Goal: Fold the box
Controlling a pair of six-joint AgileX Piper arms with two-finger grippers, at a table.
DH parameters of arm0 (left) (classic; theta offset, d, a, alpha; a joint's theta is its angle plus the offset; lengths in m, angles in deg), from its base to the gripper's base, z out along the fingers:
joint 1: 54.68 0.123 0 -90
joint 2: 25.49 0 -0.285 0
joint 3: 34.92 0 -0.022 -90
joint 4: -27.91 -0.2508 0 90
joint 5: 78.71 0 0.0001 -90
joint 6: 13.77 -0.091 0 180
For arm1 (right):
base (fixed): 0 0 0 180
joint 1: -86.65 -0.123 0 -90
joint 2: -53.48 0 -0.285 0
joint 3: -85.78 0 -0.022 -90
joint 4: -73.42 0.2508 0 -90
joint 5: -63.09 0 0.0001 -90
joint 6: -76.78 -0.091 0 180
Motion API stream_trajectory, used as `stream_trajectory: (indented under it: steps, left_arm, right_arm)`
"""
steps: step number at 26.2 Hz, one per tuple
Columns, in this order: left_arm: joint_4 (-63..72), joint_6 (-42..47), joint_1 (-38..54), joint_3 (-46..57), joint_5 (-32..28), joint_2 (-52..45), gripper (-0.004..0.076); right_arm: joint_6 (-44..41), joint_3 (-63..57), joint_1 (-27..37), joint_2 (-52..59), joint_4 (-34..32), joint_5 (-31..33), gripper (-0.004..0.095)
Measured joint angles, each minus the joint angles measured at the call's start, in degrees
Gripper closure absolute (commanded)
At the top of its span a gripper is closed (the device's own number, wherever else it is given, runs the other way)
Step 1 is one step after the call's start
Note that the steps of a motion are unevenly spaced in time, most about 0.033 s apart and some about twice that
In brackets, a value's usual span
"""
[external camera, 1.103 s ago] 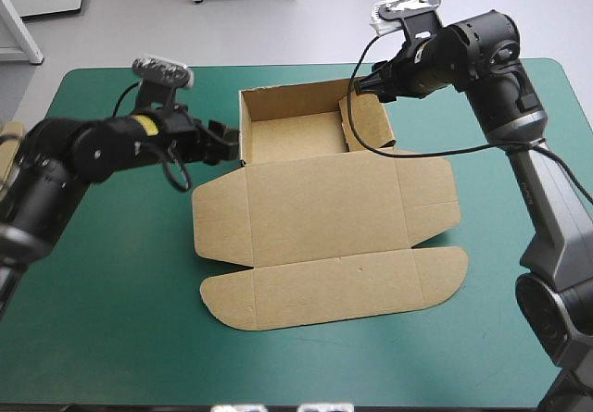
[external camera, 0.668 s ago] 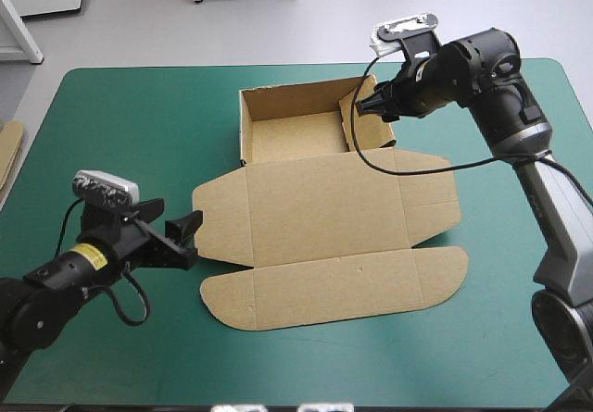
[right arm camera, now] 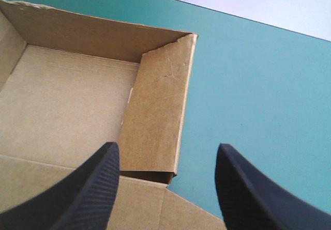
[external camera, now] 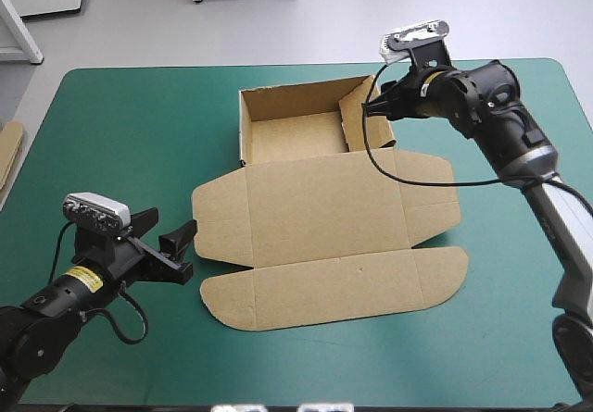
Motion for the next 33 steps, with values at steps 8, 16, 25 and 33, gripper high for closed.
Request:
stream_trajectory:
  steps: [8, 16, 25, 33]
  left_arm:
    - [0.0, 0.0, 0.0, 0.0, -0.02, 0.0, 0.0251]
    - [0.0, 0.0, 0.0, 0.0, 0.16, 0.0, 0.0251]
    - [0.0, 0.0, 0.0, 0.0, 0.26, 0.0, 0.0267]
    - [0.0, 0.0, 0.0, 0.0, 0.39, 0.0, 0.0272]
  right_arm:
    - [-3.13, 22.43, 2.87, -18.45, 3.5, 16.38, 0.0322]
    - [-3.14, 31.92, 3.04, -29.28, 6.85, 22.73, 0.0322]
    - [-3.14, 31.92, 3.47, -32.71, 7.63, 22.73, 0.0327]
    - [-2.96, 29.01, 3.47, -35.46, 7.74, 22.63, 0.0328]
